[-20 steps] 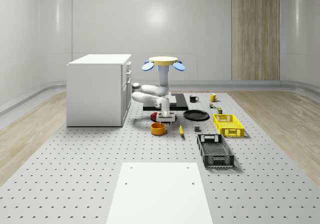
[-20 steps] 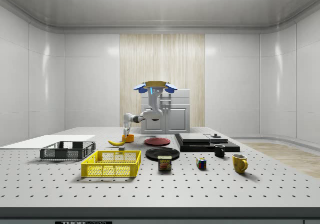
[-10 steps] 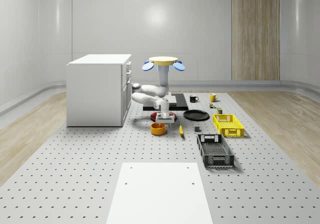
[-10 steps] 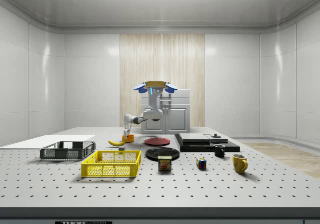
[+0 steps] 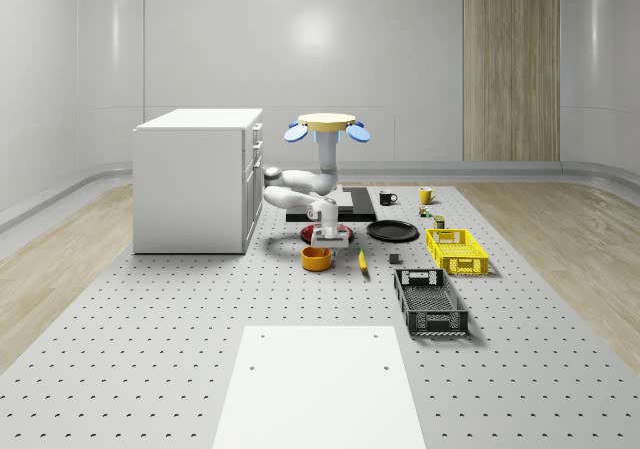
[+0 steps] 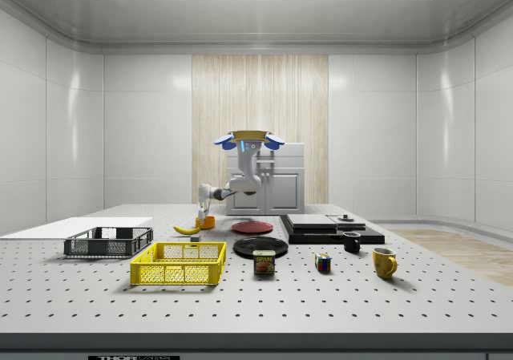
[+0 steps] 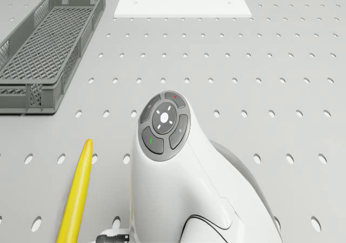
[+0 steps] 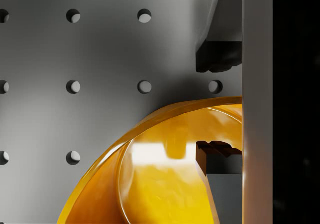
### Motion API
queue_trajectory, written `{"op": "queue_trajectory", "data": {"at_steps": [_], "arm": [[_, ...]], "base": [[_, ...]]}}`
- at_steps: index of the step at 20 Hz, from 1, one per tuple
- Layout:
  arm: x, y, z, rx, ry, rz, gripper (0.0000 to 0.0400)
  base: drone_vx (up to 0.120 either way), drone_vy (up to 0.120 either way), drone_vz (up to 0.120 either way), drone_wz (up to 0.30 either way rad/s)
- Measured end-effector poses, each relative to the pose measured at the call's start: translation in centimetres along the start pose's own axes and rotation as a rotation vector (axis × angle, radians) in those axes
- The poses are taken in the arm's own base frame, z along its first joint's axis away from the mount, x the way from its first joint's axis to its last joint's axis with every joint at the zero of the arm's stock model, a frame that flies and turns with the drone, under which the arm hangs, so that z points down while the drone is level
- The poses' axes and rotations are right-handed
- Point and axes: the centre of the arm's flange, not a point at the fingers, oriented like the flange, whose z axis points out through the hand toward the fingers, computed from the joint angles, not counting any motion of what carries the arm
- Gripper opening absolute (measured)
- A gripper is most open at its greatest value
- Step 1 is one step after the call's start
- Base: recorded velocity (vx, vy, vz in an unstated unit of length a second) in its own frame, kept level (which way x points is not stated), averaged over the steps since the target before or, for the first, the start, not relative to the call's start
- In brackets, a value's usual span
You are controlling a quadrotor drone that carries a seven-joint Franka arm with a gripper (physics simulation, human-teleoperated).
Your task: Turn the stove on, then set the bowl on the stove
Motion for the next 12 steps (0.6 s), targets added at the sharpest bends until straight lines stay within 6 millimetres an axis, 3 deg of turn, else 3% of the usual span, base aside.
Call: {"op": "queue_trajectory", "data": {"at_steps": [5, 12], "arm": [[0.0, 0.0, 0.03, 0.0, 0.0, 0.0, 0.0121], [0.0, 0.01, -0.36, 0.0, 0.0, 0.0, 0.0104]], "base": [[0.0, 0.0, 0.0, 0.0], [0.0, 0.0, 0.0, 0.0]]}}
